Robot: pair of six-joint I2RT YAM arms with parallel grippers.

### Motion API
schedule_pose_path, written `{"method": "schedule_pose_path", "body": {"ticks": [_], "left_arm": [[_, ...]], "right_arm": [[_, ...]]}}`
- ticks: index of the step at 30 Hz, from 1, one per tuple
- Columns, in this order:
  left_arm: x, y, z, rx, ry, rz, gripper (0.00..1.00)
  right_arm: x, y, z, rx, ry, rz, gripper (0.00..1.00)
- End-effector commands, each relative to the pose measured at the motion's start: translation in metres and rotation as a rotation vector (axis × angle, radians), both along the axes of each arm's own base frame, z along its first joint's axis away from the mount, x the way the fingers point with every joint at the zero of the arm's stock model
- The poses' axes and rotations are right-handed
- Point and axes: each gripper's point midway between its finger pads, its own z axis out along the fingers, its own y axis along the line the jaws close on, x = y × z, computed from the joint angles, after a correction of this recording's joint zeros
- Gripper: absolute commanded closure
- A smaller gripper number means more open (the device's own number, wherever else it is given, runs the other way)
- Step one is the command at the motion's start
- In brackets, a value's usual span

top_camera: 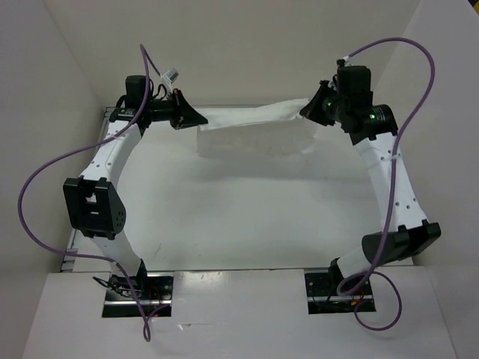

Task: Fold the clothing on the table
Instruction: Fold the skirt

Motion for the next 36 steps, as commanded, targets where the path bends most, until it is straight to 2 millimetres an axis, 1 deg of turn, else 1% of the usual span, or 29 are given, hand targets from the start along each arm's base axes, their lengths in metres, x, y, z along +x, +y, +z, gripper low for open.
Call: {"method": "schedule_pose_path", "body": {"ticks": [1, 2, 4, 5, 6, 7, 8, 9, 10, 11, 12, 13, 14, 16, 18, 21, 22, 23, 24, 25, 26, 27, 28, 29, 30, 31, 33, 34, 36], "left_arm": [[-0.013, 0.001, 0.038, -0.022, -0.109, -0.056, 1.0], [-0.026, 0.0, 0.054, -0.041, -0.135, -0.082, 1.0], [-0.041, -0.002, 0.065, -0.06, -0.163, -0.108, 1.0], [-0.059, -0.001, 0.082, -0.069, -0.197, -0.115, 1.0], [-0.071, -0.002, 0.089, -0.075, -0.213, -0.129, 1.0], [-0.081, -0.001, 0.094, -0.075, -0.229, -0.13, 1.0], [-0.106, -0.001, 0.102, -0.08, -0.254, -0.143, 1.0], [-0.119, -0.001, 0.106, -0.084, -0.277, -0.156, 1.0], [-0.13, 0.0, 0.108, -0.088, -0.287, -0.155, 1.0], [-0.156, 0.001, 0.122, -0.091, -0.334, -0.155, 1.0], [-0.168, 0.001, 0.115, -0.107, -0.313, -0.158, 1.0], [-0.192, 0.002, 0.127, -0.111, -0.369, -0.159, 1.0], [-0.203, 0.002, 0.129, -0.117, -0.373, -0.158, 1.0], [-0.22, 0.004, 0.134, -0.124, -0.402, -0.112, 1.0], [-0.22, 0.006, 0.134, -0.119, -0.41, -0.089, 1.0], [-0.197, 0.007, 0.103, -0.111, -0.3, -0.042, 1.0], [-0.174, 0.008, 0.082, -0.091, -0.24, -0.006, 1.0], [-0.16, 0.009, 0.067, -0.081, -0.19, 0.019, 1.0], [-0.148, 0.01, 0.046, -0.065, -0.14, 0.031, 1.0], [-0.122, 0.01, 0.017, -0.051, -0.046, 0.05, 1.0], [-0.111, 0.01, -0.001, -0.041, 0.002, 0.049, 1.0], [-0.084, 0.009, -0.019, -0.033, 0.051, 0.047, 1.0], [-0.07, 0.008, -0.021, -0.032, 0.063, 0.047, 1.0], [-0.055, 0.011, -0.022, -0.024, 0.067, 0.052, 1.0], [-0.037, 0.01, -0.028, -0.024, 0.086, 0.041, 1.0], [-0.02, 0.009, 0.013, -0.03, -0.019, 0.039, 1.0], [-0.008, 0.006, 0.053, -0.058, -0.089, 0.025, 1.0], [-0.008, 0.01, 0.1, -0.068, -0.192, 0.034, 1.0], [-0.006, 0.015, 0.128, -0.076, -0.251, 0.046, 1.0]], "right_arm": [[-0.017, -0.016, 0.032, -0.057, -0.082, -0.011, 1.0], [-0.025, -0.013, 0.046, -0.035, -0.119, 0.013, 1.0], [-0.039, -0.012, 0.053, -0.026, -0.142, 0.039, 1.0], [-0.047, -0.009, 0.053, -0.015, -0.142, 0.06, 1.0], [-0.067, -0.01, 0.068, -0.006, -0.193, 0.081, 1.0], [-0.078, -0.008, 0.073, 0.007, -0.209, 0.103, 1.0], [-0.091, -0.001, 0.068, 0.023, -0.202, 0.161, 1.0], [-0.115, -0.001, 0.082, 0.042, -0.255, 0.188, 1.0], [-0.128, 0.001, 0.085, 0.047, -0.274, 0.217, 1.0], [-0.141, 0.007, 0.078, 0.069, -0.258, 0.265, 1.0], [-0.166, 0.007, 0.087, 0.083, -0.299, 0.291, 1.0], [-0.179, 0.008, 0.09, 0.086, -0.324, 0.321, 1.0], [-0.189, 0.01, 0.085, 0.095, -0.316, 0.341, 1.0], [-0.216, 0.011, 0.093, 0.113, -0.371, 0.382, 1.0], [-0.222, 0.018, 0.082, 0.147, -0.333, 0.414, 1.0], [-0.203, 0.029, 0.047, 0.185, -0.216, 0.409, 1.0], [-0.194, 0.033, 0.035, 0.193, -0.178, 0.411, 1.0], [-0.172, 0.04, 0.006, 0.206, -0.103, 0.396, 1.0], [-0.161, 0.043, -0.01, 0.211, -0.057, 0.388, 1.0], [-0.148, 0.042, -0.037, 0.217, 0.013, 0.373, 1.0], [-0.12, 0.043, -0.063, 0.21, 0.081, 0.363, 1.0], [-0.106, 0.036, -0.082, 0.191, 0.13, 0.343, 1.0], [-0.081, 0.022, -0.079, 0.177, 0.114, 0.303, 1.0], [-0.055, 0.016, -0.099, 0.169, 0.175, 0.283, 1.0], [-0.038, 0.008, -0.092, 0.146, 0.152, 0.258, 1.0], [-0.015, -0.002, -0.054, 0.111, 0.047, 0.212, 1.0], [0.009, -0.012, -0.013, 0.069, -0.07, 0.155, 1.0], [0.019, -0.025, 0.029, 0.039, -0.176, 0.095, 1.0], [0.016, -0.028, 0.083, 0.025, -0.332, 0.087, 1.0]]}}
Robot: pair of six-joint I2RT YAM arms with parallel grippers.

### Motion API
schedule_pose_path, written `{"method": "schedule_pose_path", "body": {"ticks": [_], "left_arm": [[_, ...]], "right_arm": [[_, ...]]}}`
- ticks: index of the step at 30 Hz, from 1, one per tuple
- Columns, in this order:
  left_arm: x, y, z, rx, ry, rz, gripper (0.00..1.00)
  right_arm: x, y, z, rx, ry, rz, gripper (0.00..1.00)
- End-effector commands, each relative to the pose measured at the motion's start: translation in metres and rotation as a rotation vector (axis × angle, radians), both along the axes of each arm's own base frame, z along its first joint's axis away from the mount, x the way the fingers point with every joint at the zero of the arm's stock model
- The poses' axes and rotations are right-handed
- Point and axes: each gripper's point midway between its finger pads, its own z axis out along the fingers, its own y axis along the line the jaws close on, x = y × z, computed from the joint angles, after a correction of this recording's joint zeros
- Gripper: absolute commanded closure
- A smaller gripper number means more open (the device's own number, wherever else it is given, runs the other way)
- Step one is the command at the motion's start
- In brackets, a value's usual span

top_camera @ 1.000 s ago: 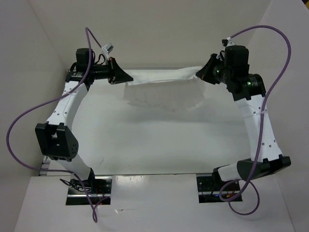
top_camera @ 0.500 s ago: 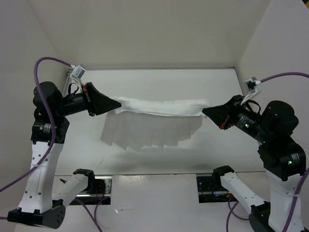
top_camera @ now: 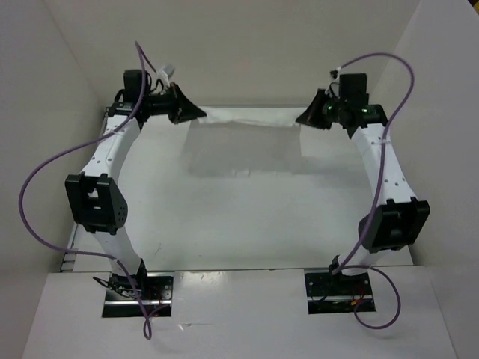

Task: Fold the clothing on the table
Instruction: Fold the skirt

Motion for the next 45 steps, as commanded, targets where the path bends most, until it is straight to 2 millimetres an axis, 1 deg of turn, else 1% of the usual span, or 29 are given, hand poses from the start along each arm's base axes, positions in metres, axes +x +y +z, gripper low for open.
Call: {"method": "schedule_pose_path", "body": {"ticks": [1, 2, 3, 5, 6, 8, 9, 10, 11, 13, 14, 17, 18, 20, 22, 23, 27, 29, 33, 34, 35, 36, 37, 38, 39, 41, 42, 43, 45], "left_arm": [[-0.012, 0.018, 0.158, -0.031, -0.46, 0.007, 1.0], [-0.015, 0.018, 0.162, -0.036, -0.461, 0.009, 1.0], [-0.021, 0.018, 0.157, -0.036, -0.444, 0.009, 1.0], [-0.032, 0.018, 0.143, -0.036, -0.42, 0.009, 1.0], [-0.031, 0.019, 0.096, -0.024, -0.318, 0.021, 1.0], [-0.045, 0.011, 0.046, -0.012, -0.2, 0.018, 1.0], [-0.049, 0.012, 0.015, 0.006, -0.139, 0.02, 1.0], [-0.061, 0.002, -0.013, 0.008, -0.068, -0.008, 1.0], [-0.083, 0.001, -0.07, 0.032, 0.068, -0.01, 1.0], [-0.115, -0.01, -0.115, 0.062, 0.179, -0.038, 1.0], [-0.145, -0.012, -0.151, 0.082, 0.29, -0.053, 1.0], [-0.186, -0.023, -0.178, 0.122, 0.383, -0.106, 1.0], [-0.199, -0.024, -0.185, 0.138, 0.417, -0.13, 1.0], [-0.215, -0.024, -0.179, 0.155, 0.432, -0.162, 1.0], [-0.213, -0.024, -0.17, 0.167, 0.401, -0.167, 1.0], [-0.213, -0.023, -0.168, 0.172, 0.401, -0.173, 1.0], [-0.207, -0.027, -0.152, 0.145, 0.375, -0.181, 1.0], [-0.2, -0.03, -0.139, 0.126, 0.34, -0.18, 1.0], [-0.176, -0.04, -0.098, 0.061, 0.224, -0.17, 0.99], [-0.156, -0.04, -0.073, 0.042, 0.141, -0.151, 0.99], [-0.14, -0.04, -0.058, 0.027, 0.088, -0.135, 0.99], [-0.119, -0.034, -0.05, 0.019, 0.071, -0.1, 0.98], [-0.093, -0.032, -0.006, 0.004, -0.048, -0.083, 0.98], [-0.075, -0.029, 0.006, -0.013, -0.064, -0.084, 0.98], [-0.06, -0.02, 0.03, -0.033, -0.111, -0.063, 0.98], [-0.043, -0.012, 0.079, -0.049, -0.233, -0.047, 0.98], [-0.038, -0.008, 0.118, -0.057, -0.325, -0.036, 0.98], [-0.035, 0.0, 0.132, -0.055, -0.356, -0.015, 0.98], [-0.035, 0.007, 0.138, -0.046, -0.374, -0.009, 0.98]], "right_arm": [[0.004, -0.026, 0.195, -0.053, -0.601, -0.092, 1.0], [-0.002, -0.023, 0.207, -0.04, -0.638, -0.076, 1.0], [-0.01, -0.021, 0.213, -0.03, -0.669, -0.063, 1.0], [-0.02, -0.011, 0.197, 0.004, -0.63, -0.01, 1.0], [-0.023, -0.006, 0.163, 0.032, -0.543, 0.003, 1.0], [-0.035, 0.01, 0.109, 0.1, -0.395, 0.084, 1.0], [-0.049, 0.018, 0.051, 0.12, -0.251, 0.117, 1.0], [-0.06, 0.022, 0.024, 0.155, -0.163, 0.118, 1.0], [-0.087, 0.032, -0.033, 0.191, 0.002, 0.149, 1.0], [-0.128, 0.041, -0.081, 0.217, 0.199, 0.164, 1.0], [-0.161, 0.041, -0.114, 0.234, 0.335, 0.165, 1.0], [-0.243, 0.048, -0.143, 0.332, 0.636, 0.221, 1.0], [-0.262, 0.047, -0.139, 0.341, 0.682, 0.216, 1.0], [-0.275, 0.043, -0.135, 0.326, 0.699, 0.191, 1.0], [-0.281, 0.039, -0.134, 0.291, 0.737, 0.186, 1.0], [-0.281, 0.037, -0.137, 0.279, 0.74, 0.188, 1.0], [-0.266, 0.041, -0.124, 0.3, 0.678, 0.184, 1.0], [-0.255, 0.039, -0.117, 0.268, 0.641, 0.181, 1.0], [-0.204, 0.033, -0.08, 0.188, 0.439, 0.166, 1.0], [-0.177, 0.029, -0.055, 0.145, 0.328, 0.142, 1.0], [-0.156, 0.024, -0.048, 0.12, 0.285, 0.115, 1.0], [-0.131, 0.021, -0.016, 0.086, 0.173, 0.104, 1.0], [-0.108, 0.007, -0.005, 0.01, 0.109, 0.034, 1.0], [-0.086, -0.001, 0.004, -0.029, 0.076, -0.003, 1.0], [-0.064, -0.006, 0.057, -0.042, -0.07, -0.037, 1.0], [-0.045, -0.024, 0.101, -0.091, -0.197, -0.127, 1.0], [-0.043, -0.027, 0.141, -0.089, -0.304, -0.14, 1.0], [-0.042, -0.028, 0.154, -0.088, -0.342, -0.15, 1.0], [-0.043, -0.028, 0.169, -0.08, -0.389, -0.153, 1.0]]}}
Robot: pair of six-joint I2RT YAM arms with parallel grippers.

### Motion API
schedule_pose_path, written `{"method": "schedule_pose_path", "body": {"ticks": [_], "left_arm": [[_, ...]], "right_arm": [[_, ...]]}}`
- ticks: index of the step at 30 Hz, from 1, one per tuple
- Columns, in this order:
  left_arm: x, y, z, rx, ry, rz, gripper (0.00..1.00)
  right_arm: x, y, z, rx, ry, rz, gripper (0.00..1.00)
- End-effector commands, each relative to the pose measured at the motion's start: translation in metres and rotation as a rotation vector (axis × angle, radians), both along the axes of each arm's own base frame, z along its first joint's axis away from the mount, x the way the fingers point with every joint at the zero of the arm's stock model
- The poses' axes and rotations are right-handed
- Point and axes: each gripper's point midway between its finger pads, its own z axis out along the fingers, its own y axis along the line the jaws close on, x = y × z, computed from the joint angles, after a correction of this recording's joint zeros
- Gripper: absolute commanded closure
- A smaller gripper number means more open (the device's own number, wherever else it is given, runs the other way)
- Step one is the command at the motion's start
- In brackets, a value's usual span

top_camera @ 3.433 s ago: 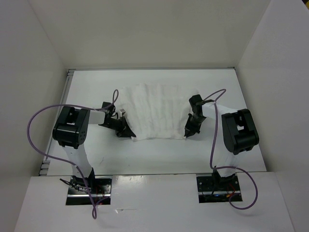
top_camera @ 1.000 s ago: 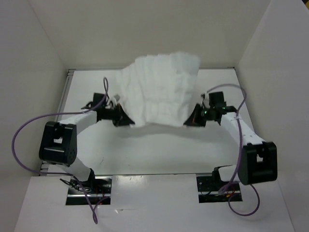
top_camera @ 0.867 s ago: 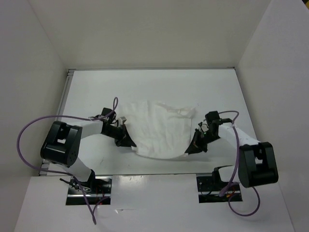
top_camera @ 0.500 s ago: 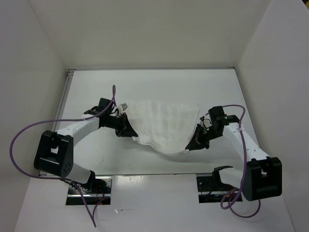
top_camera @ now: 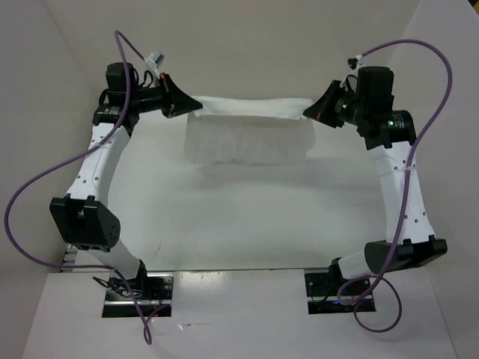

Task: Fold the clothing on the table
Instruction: Fold the skirt

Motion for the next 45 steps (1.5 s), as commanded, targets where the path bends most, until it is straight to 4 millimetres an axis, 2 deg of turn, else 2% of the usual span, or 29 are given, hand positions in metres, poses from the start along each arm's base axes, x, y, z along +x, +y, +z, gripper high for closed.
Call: {"method": "schedule_pose_path", "body": {"ticks": [1, 3, 6, 7, 8, 9, 10, 12, 13, 15, 16, 17, 20, 22, 25, 26, 27, 29, 30, 31, 32, 33, 35, 36, 39, 41, 43, 44, 45], "left_arm": [[-0.012, 0.017, 0.035, -0.015, -0.076, 0.006, 0.98], [-0.021, 0.025, 0.03, -0.018, -0.071, 0.016, 0.98], [-0.044, 0.032, 0.02, -0.023, -0.073, -0.013, 0.98], [-0.05, 0.033, 0.015, -0.013, -0.064, -0.016, 0.98], [-0.063, 0.031, 0.021, -0.012, -0.092, -0.029, 0.98], [-0.07, 0.031, 0.01, -0.011, -0.069, -0.04, 0.98], [-0.082, 0.03, 0.012, -0.004, -0.084, -0.042, 0.98], [-0.098, 0.028, 0.01, -0.013, -0.081, -0.066, 0.98], [-0.116, 0.026, 0.011, -0.022, -0.092, -0.091, 0.98], [-0.136, 0.024, 0.019, -0.036, -0.113, -0.111, 0.98], [-0.151, 0.023, 0.032, -0.042, -0.144, -0.109, 0.98], [-0.155, 0.025, 0.037, -0.046, -0.151, -0.096, 0.98], [-0.164, 0.024, 0.049, -0.059, -0.173, -0.103, 0.98], [-0.152, 0.028, 0.045, -0.054, -0.166, -0.073, 0.97], [-0.116, 0.031, 0.007, -0.059, -0.049, -0.044, 0.97], [-0.103, 0.033, -0.001, -0.058, -0.03, -0.035, 0.97], [-0.08, 0.035, -0.027, -0.052, 0.041, -0.026, 0.97], [-0.055, 0.037, -0.033, -0.042, 0.059, -0.03, 0.97], [-0.033, 0.039, -0.05, -0.04, 0.108, -0.031, 0.97], [-0.021, 0.04, -0.047, -0.039, 0.099, -0.031, 0.97], [-0.008, 0.04, -0.023, -0.034, 0.029, -0.032, 0.97], [0.007, 0.041, -0.023, -0.044, 0.048, -0.028, 0.97], [0.017, 0.041, 0.004, -0.051, -0.012, -0.035, 0.97], [0.023, 0.041, 0.033, -0.048, -0.089, -0.036, 0.97], [0.022, 0.041, 0.071, -0.046, -0.177, -0.037, 0.97], [0.021, 0.041, 0.07, -0.04, -0.178, -0.039, 0.97], [0.023, 0.043, 0.05, -0.033, -0.134, -0.02, 0.97], [0.023, 0.043, 0.018, -0.03, -0.064, -0.011, 0.97], [0.02, 0.038, -0.002, -0.033, -0.018, -0.023, 0.97]], "right_arm": [[-0.003, -0.029, 0.042, -0.07, -0.151, -0.113, 1.0], [-0.005, -0.031, 0.032, -0.078, -0.129, -0.121, 1.0], [-0.023, -0.025, 0.028, -0.077, -0.124, -0.064, 1.0], [-0.035, -0.022, 0.033, -0.073, -0.133, -0.04, 1.0], [-0.041, -0.02, 0.022, -0.073, -0.106, -0.015, 1.0], [-0.047, -0.017, 0.02, -0.072, -0.107, 0.014, 1.0], [-0.063, -0.016, 0.018, -0.067, -0.097, 0.025, 1.0], [-0.081, -0.01, -0.001, -0.061, -0.044, 0.078, 1.0], [-0.099, -0.009, -0.001, -0.06, -0.043, 0.102, 1.0], [-0.118, -0.004, -0.006, -0.049, -0.041, 0.145, 1.0], [-0.127, 0.005, -0.002, -0.03, -0.069, 0.171, 1.0], [-0.139, 0.004, 0.0, -0.022, -0.088, 0.167, 1.0], [-0.142, 0.01, 0.007, 0.015, -0.124, 0.192, 1.0], [-0.133, 0.012, -0.002, 0.024, -0.105, 0.187, 1.0], [-0.102, 0.016, -0.015, 0.023, -0.085, 0.187, 1.0], [-0.08, 0.019, -0.027, 0.022, -0.053, 0.187, 1.0], [-0.067, 0.017, -0.031, 0.021, -0.039, 0.173, 1.0], [-0.038, 0.012, -0.023, 0.014, -0.061, 0.153, 1.0], [-0.015, 0.011, -0.034, 0.013, -0.024, 0.143, 1.0], [-0.003, 0.012, -0.013, 0.014, -0.078, 0.143, 1.0], [0.011, 0.003, -0.007, -0.009, -0.094, 0.093, 1.0], [0.027, -0.001, 0.015, -0.007, -0.139, 0.067, 1.0], [0.032, -0.006, 0.043, -0.011, -0.208, 0.032, 1.0], [0.035, -0.008, 0.071, -0.012, -0.286, 0.02, 1.0], [0.032, -0.019, 0.109, -0.015, -0.387, -0.037, 1.0], [0.032, -0.019, 0.109, -0.015, -0.387, -0.037, 1.0], [0.034, -0.014, 0.074, -0.01, -0.302, -0.007, 1.0], [0.032, -0.011, 0.059, 0.003, -0.259, 0.005, 1.0], [0.031, -0.003, 0.013, 0.019, -0.151, 0.049, 1.0]]}}
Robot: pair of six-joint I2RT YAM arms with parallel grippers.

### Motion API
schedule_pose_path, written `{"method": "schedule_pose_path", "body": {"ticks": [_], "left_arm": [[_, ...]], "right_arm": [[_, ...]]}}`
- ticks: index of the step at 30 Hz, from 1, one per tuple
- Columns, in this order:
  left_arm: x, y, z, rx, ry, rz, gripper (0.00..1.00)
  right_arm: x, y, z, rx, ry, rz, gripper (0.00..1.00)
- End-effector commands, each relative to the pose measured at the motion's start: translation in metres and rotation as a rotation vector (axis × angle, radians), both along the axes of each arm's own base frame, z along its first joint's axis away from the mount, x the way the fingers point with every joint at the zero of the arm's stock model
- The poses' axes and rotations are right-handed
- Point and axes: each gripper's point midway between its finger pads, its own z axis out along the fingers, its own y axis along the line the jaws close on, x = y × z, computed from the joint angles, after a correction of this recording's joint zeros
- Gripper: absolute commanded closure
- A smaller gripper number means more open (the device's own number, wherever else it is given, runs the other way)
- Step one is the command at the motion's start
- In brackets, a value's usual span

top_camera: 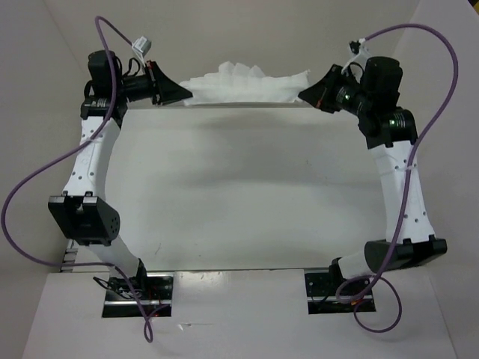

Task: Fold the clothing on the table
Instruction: Fold the skirt

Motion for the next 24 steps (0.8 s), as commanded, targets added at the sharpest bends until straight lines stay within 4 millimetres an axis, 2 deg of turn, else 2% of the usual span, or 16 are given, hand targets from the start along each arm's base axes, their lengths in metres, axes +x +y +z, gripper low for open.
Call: {"method": "schedule_pose_path", "body": {"ticks": [1, 2, 3, 4, 5, 6, 7, 8, 9, 10, 11, 12, 14, 15, 22, 24], "left_arm": [[0.011, 0.013, -0.076, 0.02, 0.159, 0.059, 0.97], [0.005, 0.008, -0.095, 0.023, 0.202, 0.055, 0.97], [-0.007, 0.008, -0.144, 0.027, 0.321, 0.051, 0.97], [-0.013, 0.004, -0.173, 0.052, 0.367, 0.053, 0.96], [-0.027, -0.004, -0.192, 0.065, 0.407, 0.029, 0.96], [-0.05, -0.008, -0.235, 0.081, 0.517, 0.018, 0.96], [-0.065, -0.012, -0.255, 0.093, 0.566, -0.001, 0.96], [-0.082, -0.02, -0.272, 0.113, 0.603, -0.021, 0.96], [-0.1, -0.024, -0.284, 0.126, 0.638, -0.042, 0.96], [-0.117, -0.027, -0.296, 0.138, 0.685, -0.063, 0.96], [-0.142, -0.028, -0.313, 0.164, 0.73, -0.081, 0.96], [-0.16, -0.032, -0.322, 0.19, 0.777, -0.102, 0.96], [-0.181, -0.031, -0.326, 0.211, 0.79, -0.127, 0.96], [-0.196, -0.031, -0.331, 0.222, 0.832, -0.143, 0.96], [-0.216, -0.032, -0.326, 0.221, 0.867, -0.195, 0.96], [-0.215, -0.032, -0.319, 0.227, 0.849, -0.202, 0.96]], "right_arm": [[0.006, -0.019, -0.076, -0.012, 0.172, -0.058, 1.0], [0.0, -0.015, -0.095, 0.012, 0.22, -0.043, 1.0], [-0.014, -0.007, -0.155, 0.03, 0.386, 0.001, 1.0], [-0.026, -0.004, -0.175, 0.04, 0.426, 0.025, 1.0], [-0.04, 0.001, -0.2, 0.057, 0.506, 0.038, 1.0], [-0.068, 0.003, -0.251, 0.062, 0.657, 0.05, 1.0], [-0.085, 0.007, -0.27, 0.06, 0.723, 0.068, 1.0], [-0.122, 0.007, -0.3, 0.042, 0.849, 0.077, 1.0], [-0.139, 0.004, -0.312, 0.03, 0.901, 0.081, 1.0], [-0.158, 0.009, -0.316, 0.045, 0.952, 0.115, 1.0], [-0.19, 0.009, -0.327, 0.046, 1.031, 0.127, 1.0], [-0.203, 0.009, -0.33, 0.051, 1.063, 0.132, 1.0], [-0.232, 0.013, -0.338, 0.049, 1.13, 0.168, 1.0], [-0.241, 0.012, -0.335, 0.056, 1.146, 0.159, 1.0], [-0.26, 0.008, -0.331, 0.045, 1.177, 0.147, 1.0], [-0.265, 0.007, -0.328, 0.045, 1.179, 0.146, 1.0]]}}
